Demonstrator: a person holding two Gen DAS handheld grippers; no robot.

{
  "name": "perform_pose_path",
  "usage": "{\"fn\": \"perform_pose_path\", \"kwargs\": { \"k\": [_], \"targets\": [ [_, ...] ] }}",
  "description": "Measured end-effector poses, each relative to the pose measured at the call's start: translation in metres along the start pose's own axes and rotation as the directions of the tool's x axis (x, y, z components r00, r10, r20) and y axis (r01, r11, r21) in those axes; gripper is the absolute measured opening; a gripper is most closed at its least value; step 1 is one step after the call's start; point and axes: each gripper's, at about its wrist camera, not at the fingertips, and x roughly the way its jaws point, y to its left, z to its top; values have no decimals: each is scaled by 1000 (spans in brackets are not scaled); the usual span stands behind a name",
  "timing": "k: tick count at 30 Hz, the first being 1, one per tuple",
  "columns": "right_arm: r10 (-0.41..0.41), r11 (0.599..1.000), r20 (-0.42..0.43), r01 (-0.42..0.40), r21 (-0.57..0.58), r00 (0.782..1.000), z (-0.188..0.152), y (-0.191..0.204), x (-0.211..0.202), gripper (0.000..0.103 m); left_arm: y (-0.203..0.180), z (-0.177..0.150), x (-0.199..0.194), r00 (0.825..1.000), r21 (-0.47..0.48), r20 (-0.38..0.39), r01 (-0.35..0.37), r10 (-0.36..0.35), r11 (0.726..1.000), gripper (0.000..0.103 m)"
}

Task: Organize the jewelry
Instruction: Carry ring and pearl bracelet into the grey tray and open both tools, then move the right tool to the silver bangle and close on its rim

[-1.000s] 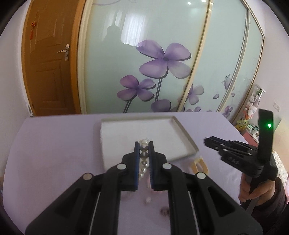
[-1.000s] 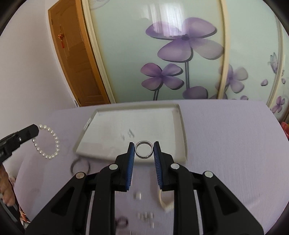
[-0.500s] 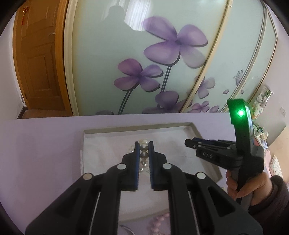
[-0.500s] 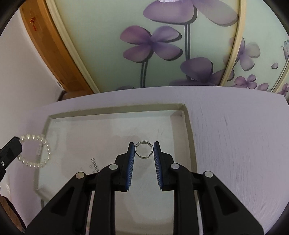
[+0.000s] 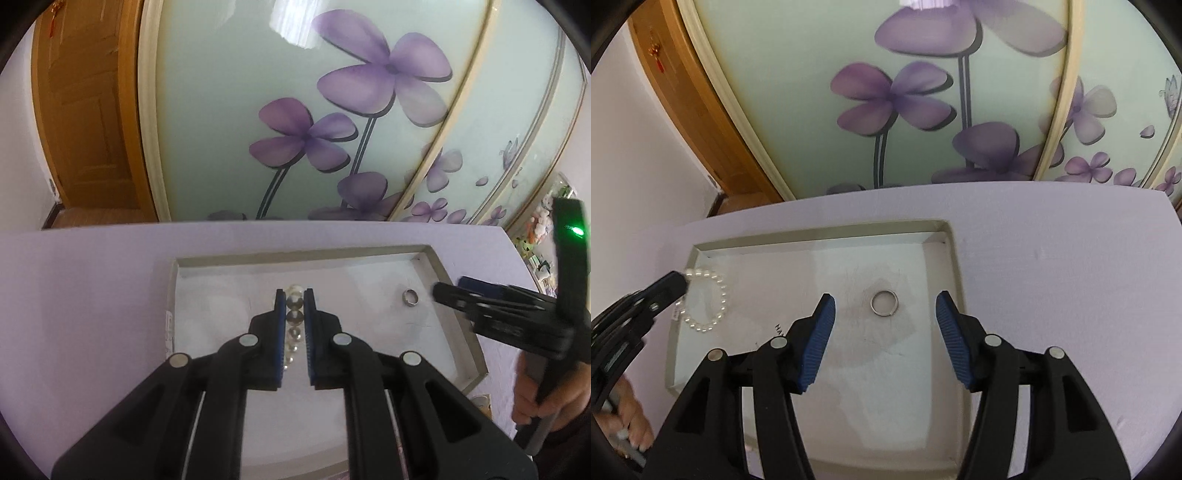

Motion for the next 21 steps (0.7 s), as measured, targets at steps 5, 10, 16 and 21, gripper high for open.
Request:
{"fn": "perform_pose_path", "kwargs": {
  "k": [5,10,16,21],
  "targets": [
    [26,1000,36,-26,-10,999,-22,-3,-27,59,3,-7,-26,1000,-11,25,-8,8,1000,41],
    [89,996,86,-90,2,992,-62,-3,-65,59,19,-34,-81,995,-19,93,-44,46,999,52],
    [104,995,179,-102,-21,978,-111,8,-114,60,39,-85,-144,975,-19,175,-139,140,990,59],
    [99,995,228,-90,-48,969,-157,18,-139,64,57,-125,-177,969,-54,186,-156,163,986,65]
  ]
}}
